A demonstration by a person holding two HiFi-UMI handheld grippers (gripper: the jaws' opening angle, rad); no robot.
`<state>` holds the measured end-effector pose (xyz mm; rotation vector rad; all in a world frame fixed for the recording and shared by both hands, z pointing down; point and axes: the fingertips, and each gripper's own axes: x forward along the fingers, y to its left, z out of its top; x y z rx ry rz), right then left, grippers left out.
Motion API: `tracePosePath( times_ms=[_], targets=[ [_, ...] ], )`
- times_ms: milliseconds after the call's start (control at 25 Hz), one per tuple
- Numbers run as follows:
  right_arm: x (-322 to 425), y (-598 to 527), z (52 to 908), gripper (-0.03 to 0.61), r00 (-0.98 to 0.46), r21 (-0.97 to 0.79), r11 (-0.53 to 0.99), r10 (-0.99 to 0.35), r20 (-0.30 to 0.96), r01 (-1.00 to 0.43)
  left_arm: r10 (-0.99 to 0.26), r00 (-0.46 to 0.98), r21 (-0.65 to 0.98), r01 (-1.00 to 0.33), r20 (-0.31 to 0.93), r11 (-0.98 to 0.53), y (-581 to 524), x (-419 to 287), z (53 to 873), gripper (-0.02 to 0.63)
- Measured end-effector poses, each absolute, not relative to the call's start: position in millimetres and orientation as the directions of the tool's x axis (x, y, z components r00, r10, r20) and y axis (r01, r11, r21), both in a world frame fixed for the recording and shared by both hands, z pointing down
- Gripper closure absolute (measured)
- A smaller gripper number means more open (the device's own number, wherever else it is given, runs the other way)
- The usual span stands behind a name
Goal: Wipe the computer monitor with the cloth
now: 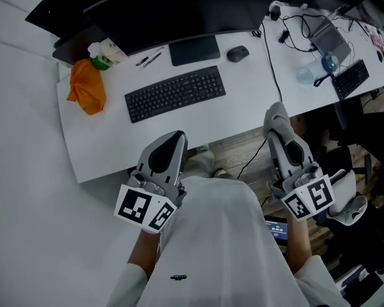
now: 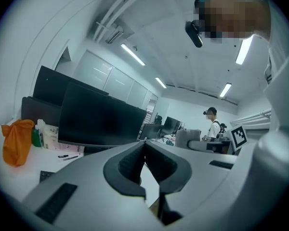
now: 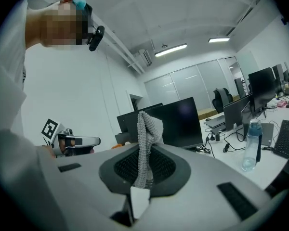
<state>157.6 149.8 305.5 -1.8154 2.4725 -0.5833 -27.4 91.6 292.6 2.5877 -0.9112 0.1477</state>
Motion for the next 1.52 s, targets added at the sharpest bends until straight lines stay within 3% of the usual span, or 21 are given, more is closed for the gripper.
tracePosePath(
  times_ms=[760,1240,1520],
  targets=[
    [128,38,280,0.549,-0.348,-0.255,0.298,-0.92,0.181,-0.92,-0.585,0.793,0.308,-0.606,0.168,-0.733,-3,-44,272,0.595],
    [85,-23,247,0.551,-0.481,-0.202,0.458,-0.873,0.082,-0.866,-0.66,0.736,0.28,-0.671,0.149,-0.686,-25,-62,271,0.595],
    [33,-73,237,0.551,-0.561,-0.151,0.544,-0.82,0.115,-0.826,-0.694,0.702,0.243,-0.709,0.16,-0.662,-43,-85,259,0.595]
  ],
)
